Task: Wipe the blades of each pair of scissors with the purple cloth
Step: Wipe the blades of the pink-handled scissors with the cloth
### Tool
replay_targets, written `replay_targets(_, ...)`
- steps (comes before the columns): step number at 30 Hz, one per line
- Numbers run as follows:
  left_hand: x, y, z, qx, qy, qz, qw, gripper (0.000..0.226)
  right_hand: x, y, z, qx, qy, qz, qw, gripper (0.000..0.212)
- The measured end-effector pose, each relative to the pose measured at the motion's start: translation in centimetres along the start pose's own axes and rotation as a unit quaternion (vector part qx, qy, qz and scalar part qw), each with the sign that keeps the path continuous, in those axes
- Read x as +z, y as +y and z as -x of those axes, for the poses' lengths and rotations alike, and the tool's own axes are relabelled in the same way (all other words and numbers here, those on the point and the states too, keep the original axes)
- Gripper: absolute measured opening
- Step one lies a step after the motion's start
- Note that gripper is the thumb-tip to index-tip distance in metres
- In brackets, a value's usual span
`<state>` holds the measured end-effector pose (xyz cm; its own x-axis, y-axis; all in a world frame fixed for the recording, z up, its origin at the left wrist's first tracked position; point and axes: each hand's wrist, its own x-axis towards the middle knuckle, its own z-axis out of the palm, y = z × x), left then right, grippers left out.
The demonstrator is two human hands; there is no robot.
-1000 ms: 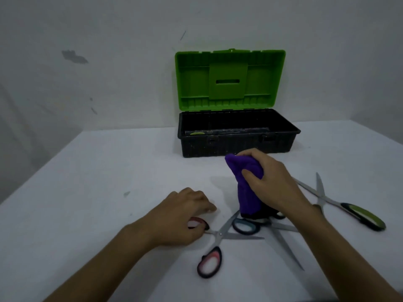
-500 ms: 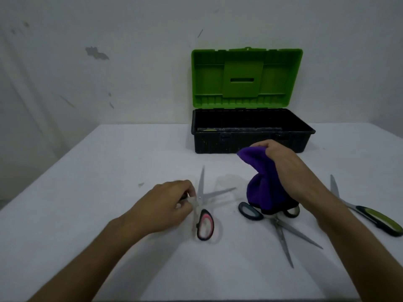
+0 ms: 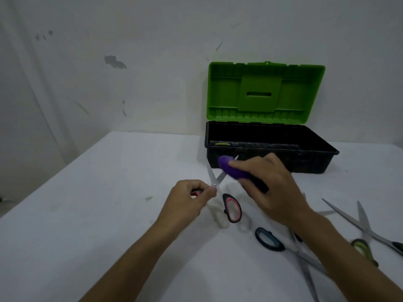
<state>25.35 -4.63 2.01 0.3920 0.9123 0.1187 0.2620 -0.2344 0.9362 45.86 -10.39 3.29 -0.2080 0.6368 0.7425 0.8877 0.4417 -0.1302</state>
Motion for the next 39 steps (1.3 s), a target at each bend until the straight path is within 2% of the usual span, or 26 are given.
replay_targets(4,0.5,-0.8,0.3,0.069,0.038,-0.046,0.996,0.019,1.8,0.2,1.3,-0.056,-0.063,0.040,0.996,0.032)
replay_targets(6,0.4,-1.3,0.5,0.102,0.058,-0.078,0.990,0.019,2.0,0.4,1.6,-0.062,-0.065,0.042,0.995,0.031)
replay_targets(9,0.0,-1.8,0.7,0.122,0.067,-0.095,0.986,0.023,1.6,1.2,1.3,-0.025,-0.021,0.069,0.997,0.032)
replay_targets(12,-0.2,-2.3,0.6,0.090,0.061,-0.091,0.990,0.026,0.5,2.6,1.1,0.050,0.043,0.101,0.993,0.034)
replay_targets(14,0.1,-2.4,0.6,0.069,0.065,-0.080,0.992,0.026,0.0,2.5,1.3,0.028,0.050,0.099,0.994,0.034)
replay_targets(18,0.9,-2.0,1.0,0.095,0.057,-0.096,0.989,0.023,1.5,0.2,2.2,-0.069,-0.070,0.058,0.993,0.035)
replay_targets(20,0.7,-1.9,1.2,0.115,0.053,-0.098,0.987,0.023,1.8,0.3,2.0,-0.040,-0.074,0.064,0.994,0.035)
replay_targets(25,0.5,-2.4,0.9,0.085,0.044,-0.075,0.993,0.030,0.1,2.9,1.8,0.117,0.046,0.147,0.981,0.035)
replay_targets(28,0.9,-2.5,0.8,0.078,0.041,-0.091,0.992,0.029,0.0,0.8,2.0,0.087,0.041,0.105,0.990,0.039)
replay_targets(32,1.0,-2.2,1.1,0.068,0.027,-0.083,0.994,0.029,1.3,-1.3,2.0,0.005,-0.054,0.074,0.996,0.037)
replay_targets(34,0.8,-2.0,1.3,0.062,0.010,-0.069,0.996,0.030,1.5,-0.2,1.9,0.028,-0.043,0.080,0.995,0.035)
replay_targets(37,0.7,-2.1,1.4,0.048,-0.003,-0.053,0.997,0.033,0.4,2.2,1.8,0.112,0.022,0.110,0.987,0.034)
replay_targets(39,0.9,-2.1,1.2,0.027,-0.008,-0.049,0.998,0.033,-0.3,2.6,2.1,0.122,0.041,0.113,0.985,0.037)
